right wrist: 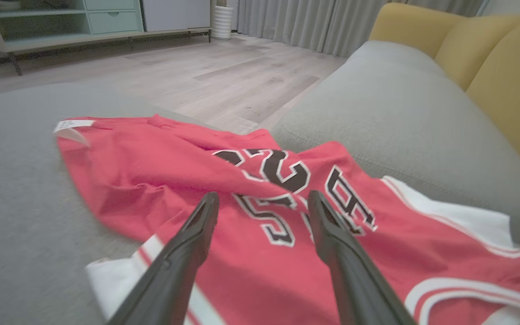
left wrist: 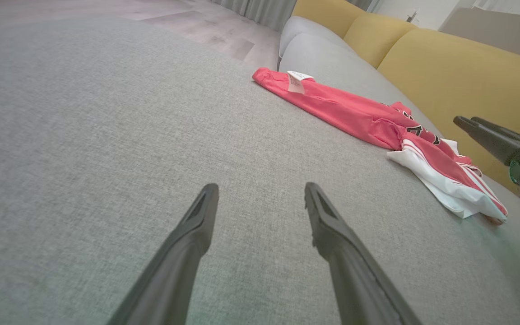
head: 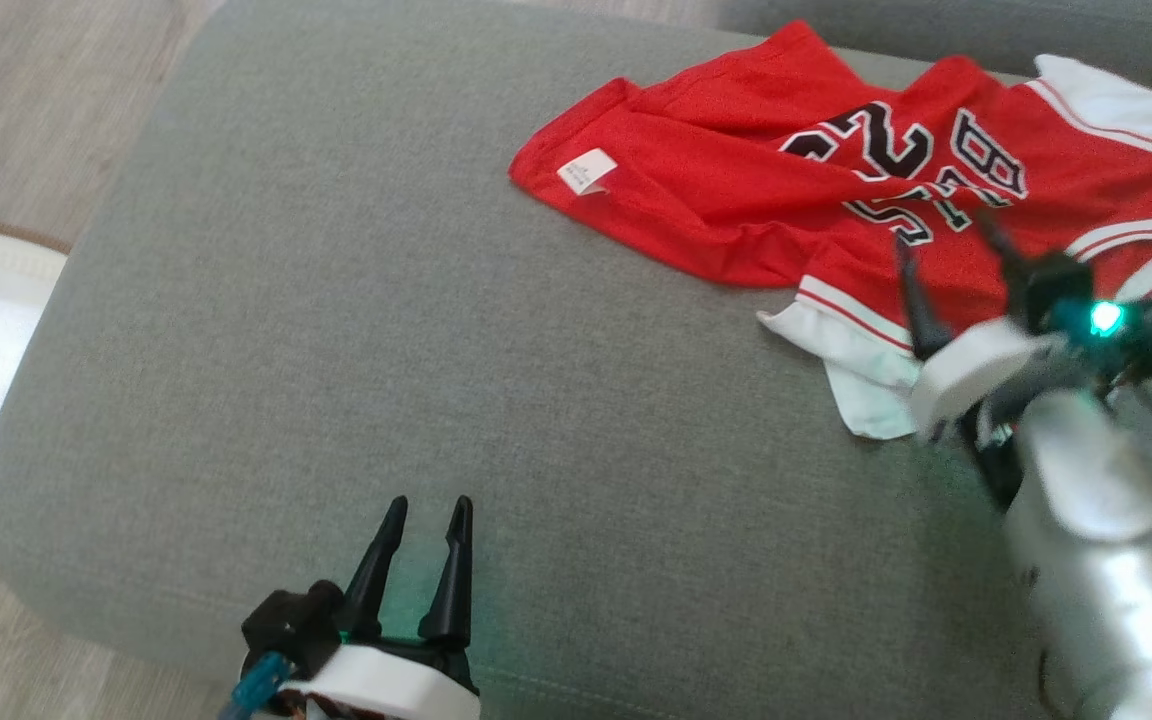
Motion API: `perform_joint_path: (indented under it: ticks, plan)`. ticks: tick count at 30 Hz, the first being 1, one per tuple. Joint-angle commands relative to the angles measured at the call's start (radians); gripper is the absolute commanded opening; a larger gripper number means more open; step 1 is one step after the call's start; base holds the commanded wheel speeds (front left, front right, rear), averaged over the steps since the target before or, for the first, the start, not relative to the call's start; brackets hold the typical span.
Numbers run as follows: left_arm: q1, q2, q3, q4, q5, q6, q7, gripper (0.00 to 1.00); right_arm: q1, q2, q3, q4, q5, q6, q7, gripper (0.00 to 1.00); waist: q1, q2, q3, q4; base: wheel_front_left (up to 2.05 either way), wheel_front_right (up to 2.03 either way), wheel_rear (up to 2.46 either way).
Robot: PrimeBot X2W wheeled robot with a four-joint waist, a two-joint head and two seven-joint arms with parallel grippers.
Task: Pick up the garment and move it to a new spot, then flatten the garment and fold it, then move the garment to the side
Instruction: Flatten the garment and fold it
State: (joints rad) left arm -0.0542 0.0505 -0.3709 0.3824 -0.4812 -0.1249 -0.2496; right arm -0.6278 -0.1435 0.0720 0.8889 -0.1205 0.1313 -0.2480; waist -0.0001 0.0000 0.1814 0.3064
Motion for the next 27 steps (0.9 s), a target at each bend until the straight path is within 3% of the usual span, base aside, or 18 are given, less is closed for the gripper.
perform_joint_path:
  ticks: [1,9,20,21,22,23,24,27]
  plan:
    - [-0.005,0.000,0.033,-0.022,0.010,-0.006,-0.012,1.00,0.013,0.003,0.045,-0.052,0.042,-0.001,-0.013,1.00,0.0001,0.0000,-0.012,-0.013,0.00,0.00,0.00]
    - [0.001,0.000,0.030,-0.016,0.014,-0.006,-0.012,1.00,0.218,-0.039,0.283,-0.162,0.321,-0.001,-0.014,1.00,0.0001,0.0000,-0.028,-0.018,0.00,0.00,0.00]
    - [0.006,0.000,0.036,-0.015,0.007,-0.006,-0.012,1.00,0.250,-0.081,0.438,-0.075,0.409,-0.001,-0.014,1.00,0.0001,0.0000,-0.016,-0.012,0.00,0.00,0.00]
    - [0.005,0.000,0.036,-0.013,0.006,-0.006,-0.012,1.00,0.248,-0.082,0.447,-0.061,0.412,-0.001,-0.014,0.93,0.0001,0.0000,-0.016,-0.012,0.00,0.00,0.00]
    - [0.005,0.000,0.036,-0.012,0.005,-0.006,-0.012,1.00,0.246,-0.081,0.455,-0.046,0.416,-0.001,-0.014,0.66,0.0001,0.0000,-0.017,-0.013,0.00,0.00,0.00]
    - [0.004,0.000,0.037,-0.011,0.004,-0.006,-0.012,1.00,0.243,-0.080,0.461,-0.033,0.421,-0.001,-0.014,0.24,0.0001,0.0000,-0.018,-0.014,0.00,0.00,0.00]
    - [0.003,0.000,0.039,-0.009,0.004,-0.006,-0.012,1.00,0.240,-0.081,0.468,-0.021,0.419,-0.001,-0.014,0.00,0.0001,0.0000,-0.021,-0.016,0.00,0.00,0.00]
    - [0.008,0.000,0.046,-0.005,0.007,-0.006,-0.012,1.00,0.241,-0.079,0.481,-0.002,0.419,-0.001,-0.014,0.00,0.0001,0.0000,-0.036,-0.027,0.00,0.00,0.00]
